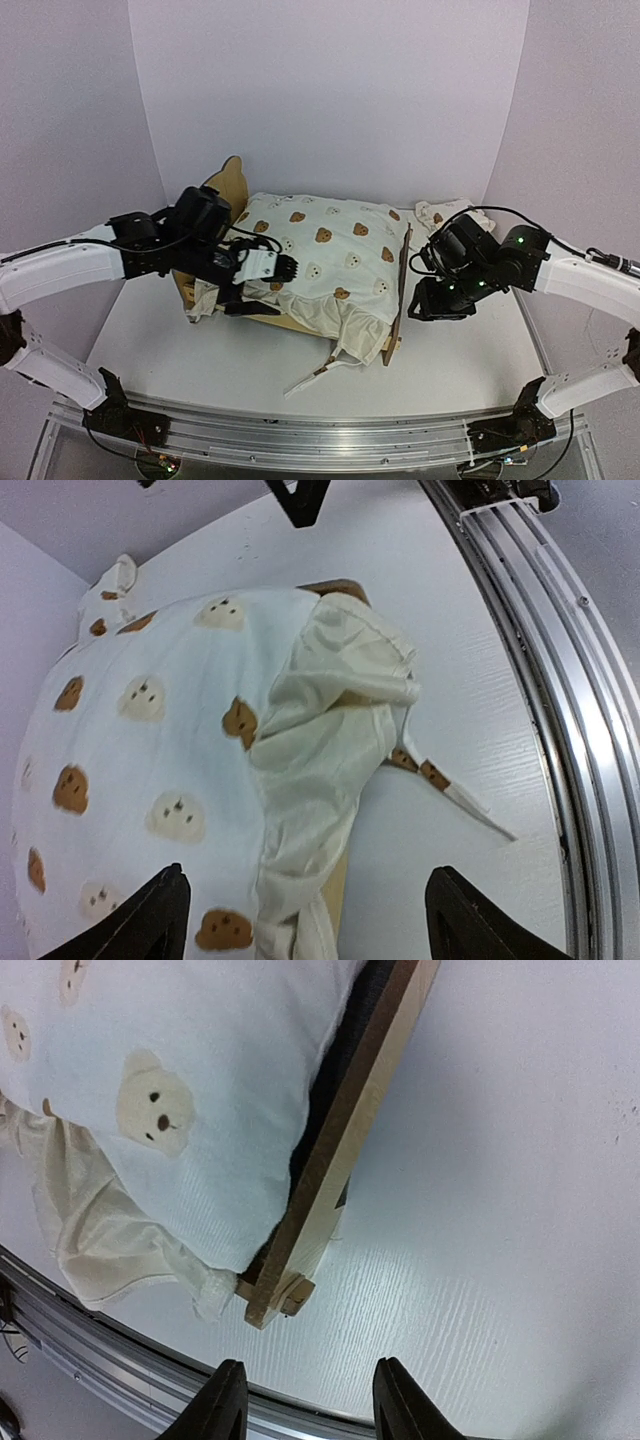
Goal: Set up the pet bed
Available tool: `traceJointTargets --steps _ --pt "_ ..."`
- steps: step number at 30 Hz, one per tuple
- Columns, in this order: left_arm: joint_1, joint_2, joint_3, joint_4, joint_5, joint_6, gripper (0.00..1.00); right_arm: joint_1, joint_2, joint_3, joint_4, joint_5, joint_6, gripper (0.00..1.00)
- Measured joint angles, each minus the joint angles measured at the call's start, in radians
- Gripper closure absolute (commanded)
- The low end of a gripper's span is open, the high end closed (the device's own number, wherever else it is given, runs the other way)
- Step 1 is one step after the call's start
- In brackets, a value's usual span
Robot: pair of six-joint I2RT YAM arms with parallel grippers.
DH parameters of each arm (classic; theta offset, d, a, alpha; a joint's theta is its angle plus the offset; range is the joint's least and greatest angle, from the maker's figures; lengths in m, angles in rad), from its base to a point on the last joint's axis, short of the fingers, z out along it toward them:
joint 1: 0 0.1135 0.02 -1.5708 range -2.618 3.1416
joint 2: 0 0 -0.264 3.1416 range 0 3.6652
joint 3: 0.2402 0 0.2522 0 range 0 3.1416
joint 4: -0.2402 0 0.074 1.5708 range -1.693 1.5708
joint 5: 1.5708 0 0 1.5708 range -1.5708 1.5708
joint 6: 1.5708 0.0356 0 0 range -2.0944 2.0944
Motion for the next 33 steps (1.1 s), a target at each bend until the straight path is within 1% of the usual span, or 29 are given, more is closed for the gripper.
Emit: traceJointTargets --steps 3,7,8,10,13,15,17,24,25,33 --pt "-0.085 0.153 0.056 0.065 -0.004 -0.012 0.17 0.0 -0.018 -0.026 -0.001 0.007 0.012 0.56" --pt "-0.165 0.342 0.107 0.13 -0.024 -0.011 0.12 0.0 -0.046 -0.055 -0.002 0.012 0.022 0.56" --pt "-0.178 0.376 0.113 0.145 -0.027 -0.007 0.12 0.0 -0.055 -0.063 -0.003 0.013 0.026 0.56" --pt "-0.192 0.421 0.114 0.182 -0.036 0.0 0.16 0.0 -0.074 -0.08 -0.002 0.014 0.034 0.56" --pt "-0.194 0.459 0.125 0.222 -0.057 0.007 0.28 0.0 -0.096 -0.107 -0.003 0.013 0.044 0.57" --pt "-0.194 0.476 0.142 0.249 -0.074 0.014 0.38 0.0 -0.099 -0.114 -0.003 0.012 0.047 0.57" --pt "-0.192 0.482 0.149 0.281 -0.091 0.017 0.53 0.0 -0.099 -0.119 0.0 0.012 0.05 0.57" --pt "-0.19 0.482 0.149 0.348 -0.138 0.02 0.98 0.0 -0.101 -0.124 0.017 -0.009 0.039 0.57" --pt "-0.19 0.482 0.149 0.352 -0.14 0.014 1.0 0.0 -0.101 -0.123 0.019 -0.023 0.03 0.57" --pt "-0.185 0.482 0.149 0.401 -0.197 -0.01 1.0 0.0 -0.069 -0.084 0.022 -0.159 -0.047 0.58"
